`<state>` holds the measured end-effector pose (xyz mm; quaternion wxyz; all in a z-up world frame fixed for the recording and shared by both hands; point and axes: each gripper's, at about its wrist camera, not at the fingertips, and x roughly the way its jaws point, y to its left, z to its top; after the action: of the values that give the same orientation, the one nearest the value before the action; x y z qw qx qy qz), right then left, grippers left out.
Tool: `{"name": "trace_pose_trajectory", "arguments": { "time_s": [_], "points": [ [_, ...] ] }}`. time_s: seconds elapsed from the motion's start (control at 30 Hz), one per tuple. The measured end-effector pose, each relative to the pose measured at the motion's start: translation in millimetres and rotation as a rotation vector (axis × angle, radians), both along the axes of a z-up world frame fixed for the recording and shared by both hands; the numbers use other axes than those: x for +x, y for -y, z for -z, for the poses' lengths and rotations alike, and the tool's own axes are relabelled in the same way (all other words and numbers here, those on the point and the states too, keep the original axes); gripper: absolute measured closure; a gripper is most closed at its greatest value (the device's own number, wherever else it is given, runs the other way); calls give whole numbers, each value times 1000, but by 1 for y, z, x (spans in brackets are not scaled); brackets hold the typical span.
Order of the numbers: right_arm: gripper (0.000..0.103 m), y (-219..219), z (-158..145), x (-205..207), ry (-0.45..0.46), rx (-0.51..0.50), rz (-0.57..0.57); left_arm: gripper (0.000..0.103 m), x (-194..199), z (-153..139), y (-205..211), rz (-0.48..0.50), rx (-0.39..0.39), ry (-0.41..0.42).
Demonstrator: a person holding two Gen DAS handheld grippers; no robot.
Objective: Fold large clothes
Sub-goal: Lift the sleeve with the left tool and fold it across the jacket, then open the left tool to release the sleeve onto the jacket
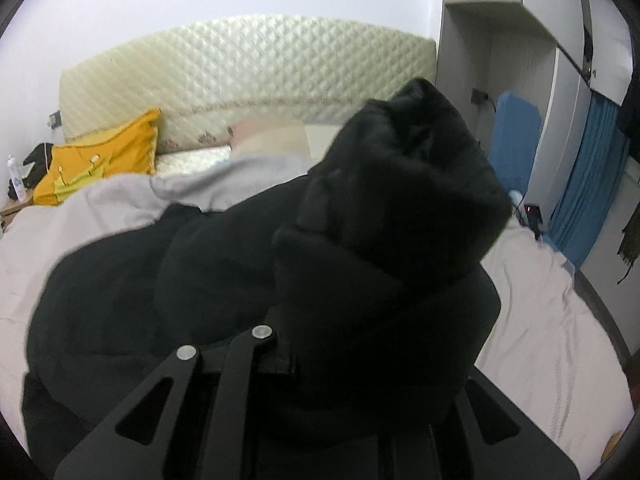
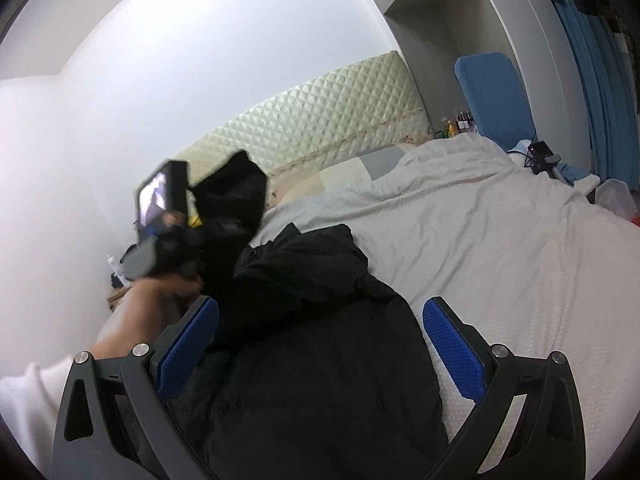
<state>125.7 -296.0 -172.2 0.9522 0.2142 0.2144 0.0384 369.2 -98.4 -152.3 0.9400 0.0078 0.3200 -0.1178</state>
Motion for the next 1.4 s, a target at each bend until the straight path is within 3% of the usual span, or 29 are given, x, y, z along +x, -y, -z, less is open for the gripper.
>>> {"name": "trace_pose_trajectory", "arguments": {
  "time_s": [0.13, 0.3, 0.6, 0.67, 0.73, 0.8, 1.0, 1.17, 1.4],
  "points": [
    [0, 1, 4, 3, -13, 7, 2, 89, 5, 39, 15, 10, 19, -44],
    [0, 1, 9, 7, -27, 10, 2, 89, 9, 57, 26, 26, 70, -86],
    [0, -2, 8, 7, -28, -11, 8, 85, -13, 45, 27, 19, 50, -72],
    [0, -4, 8, 7, -33, -18, 6, 73, -19, 41, 29, 31, 90, -55],
    [0, -5, 8, 6, -31, -21, 6, 39, -24, 36, 27, 43, 84, -52],
    [0, -6, 7, 6, -32, -33, 6, 16, -34, 28, 22, 44, 63, -29],
    [0, -8, -1, 12, -43, -7, -16, 16, -51, 2, -9, -5, 55, 33],
    [0, -13, -33, 23, 10, -12, -42, 16, -58, -18, -53, -79, 15, 64],
    [0, -40, -68, 90, 41, -80, -161, 16, -49, -36, -121, -173, 3, 86]
  ]
}}
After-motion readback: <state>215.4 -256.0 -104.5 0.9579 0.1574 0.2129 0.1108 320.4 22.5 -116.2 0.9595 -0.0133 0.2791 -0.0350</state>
